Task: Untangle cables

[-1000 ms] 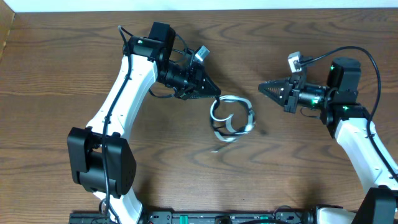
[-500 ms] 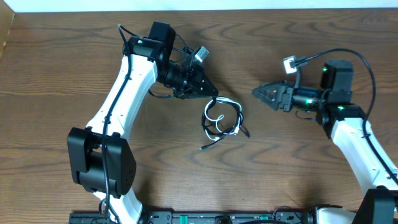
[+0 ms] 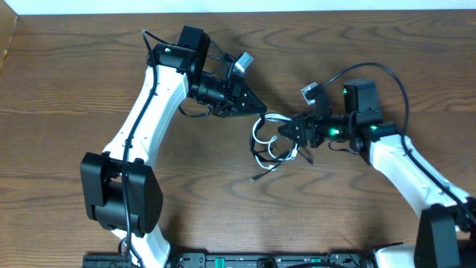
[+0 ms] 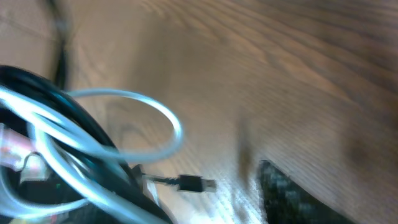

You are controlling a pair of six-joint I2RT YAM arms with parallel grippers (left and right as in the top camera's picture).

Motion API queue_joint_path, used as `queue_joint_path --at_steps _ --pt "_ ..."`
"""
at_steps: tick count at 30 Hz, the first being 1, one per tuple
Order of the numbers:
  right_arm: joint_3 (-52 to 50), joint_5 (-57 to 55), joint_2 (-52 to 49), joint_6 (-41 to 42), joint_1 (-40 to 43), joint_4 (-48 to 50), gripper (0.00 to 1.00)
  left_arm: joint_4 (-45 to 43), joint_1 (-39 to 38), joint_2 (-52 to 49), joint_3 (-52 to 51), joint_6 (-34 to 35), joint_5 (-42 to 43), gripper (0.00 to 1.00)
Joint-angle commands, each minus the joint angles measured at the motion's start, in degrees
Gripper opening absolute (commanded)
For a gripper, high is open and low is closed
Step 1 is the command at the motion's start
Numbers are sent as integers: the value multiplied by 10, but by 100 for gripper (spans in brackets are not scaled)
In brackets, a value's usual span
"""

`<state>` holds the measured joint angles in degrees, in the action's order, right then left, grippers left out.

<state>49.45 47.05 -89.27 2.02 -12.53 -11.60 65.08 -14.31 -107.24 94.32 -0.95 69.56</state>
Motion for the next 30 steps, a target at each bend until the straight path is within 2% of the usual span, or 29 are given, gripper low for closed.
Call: queue_joint_path --at_steps 1,2,3,4,6,11,16,20,24,27,30 --pt "4 -37 -27 9 -2 20 38 2 1 4 3 -9 57 8" --pt "4 -50 -35 26 -2 27 25 2 1 4 3 -10 64 7" --pt "4 -78 -40 55 -2 30 16 2 1 4 3 -10 70 7" --pt "4 -106 -43 81 -2 30 9 2 1 4 3 -10 80 8" --pt "4 -173 -49 140 -2 21 2 0 3 4 3 -10 96 8" --pt "4 -297 -54 226 -2 -31 1 -22 20 13 5 -9 146 8" --pt "4 -346 -54 244 -1 -75 1 -66 45 37 14 5 168 7" --pt "4 -364 -56 254 1 -105 1 -153 74 75 21 75 163 7" --pt "4 -366 -56 254 9 -123 1 -242 100 121 21 164 100 7" --pt "4 -364 -56 253 14 -127 1 -274 114 155 21 176 59 7" --pt "4 -323 -56 219 15 -115 1 -261 117 183 21 175 -19 7"
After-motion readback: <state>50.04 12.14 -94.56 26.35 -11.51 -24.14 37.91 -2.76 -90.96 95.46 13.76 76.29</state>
